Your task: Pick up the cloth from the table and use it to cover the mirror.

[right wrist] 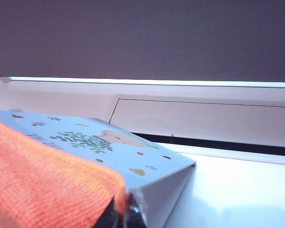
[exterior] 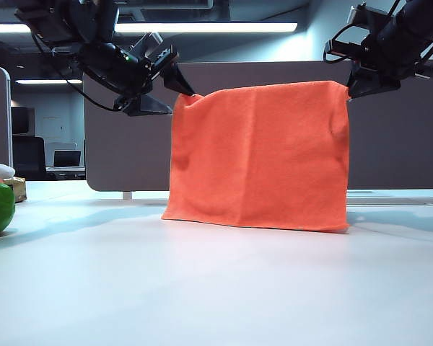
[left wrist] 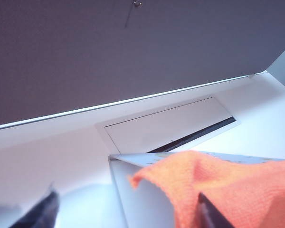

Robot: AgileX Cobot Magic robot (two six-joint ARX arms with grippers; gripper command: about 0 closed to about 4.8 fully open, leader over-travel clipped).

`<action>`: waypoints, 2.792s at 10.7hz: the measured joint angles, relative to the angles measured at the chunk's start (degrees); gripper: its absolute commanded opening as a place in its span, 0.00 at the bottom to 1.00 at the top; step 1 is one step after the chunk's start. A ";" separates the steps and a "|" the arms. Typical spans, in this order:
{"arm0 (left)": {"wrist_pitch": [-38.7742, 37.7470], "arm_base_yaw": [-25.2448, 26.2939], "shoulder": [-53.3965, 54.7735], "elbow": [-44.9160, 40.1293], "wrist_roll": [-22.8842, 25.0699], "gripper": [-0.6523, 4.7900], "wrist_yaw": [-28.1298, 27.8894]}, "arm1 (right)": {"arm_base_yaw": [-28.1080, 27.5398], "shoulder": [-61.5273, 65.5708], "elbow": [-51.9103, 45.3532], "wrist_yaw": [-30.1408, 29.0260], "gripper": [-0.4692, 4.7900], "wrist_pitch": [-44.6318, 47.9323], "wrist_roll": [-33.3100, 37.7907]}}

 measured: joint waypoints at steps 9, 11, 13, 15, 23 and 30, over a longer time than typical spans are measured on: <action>9.90 1.70 -0.02 0.04 -12.76 0.87 -0.20 | -0.04 0.00 0.00 0.20 0.13 -0.59 -0.24; 9.90 1.73 -0.02 0.07 -12.76 0.87 -0.20 | -0.04 0.00 0.00 0.26 0.26 0.04 -0.26; 9.90 1.77 -0.02 0.07 -12.79 0.87 -0.15 | -0.07 -0.11 0.11 0.81 0.27 4.26 -0.28; 9.88 1.77 -0.02 0.07 -12.79 0.87 -0.15 | -0.09 -0.46 0.13 3.61 0.27 5.75 -0.28; 6.62 1.79 -0.02 0.04 -12.79 0.79 1.18 | -2.21 -2.16 0.26 -14.84 0.43 3.52 0.02; -2.51 4.20 -6.88 0.02 0.37 0.11 -3.26 | -4.20 -11.50 0.35 -0.24 0.08 6.29 -9.62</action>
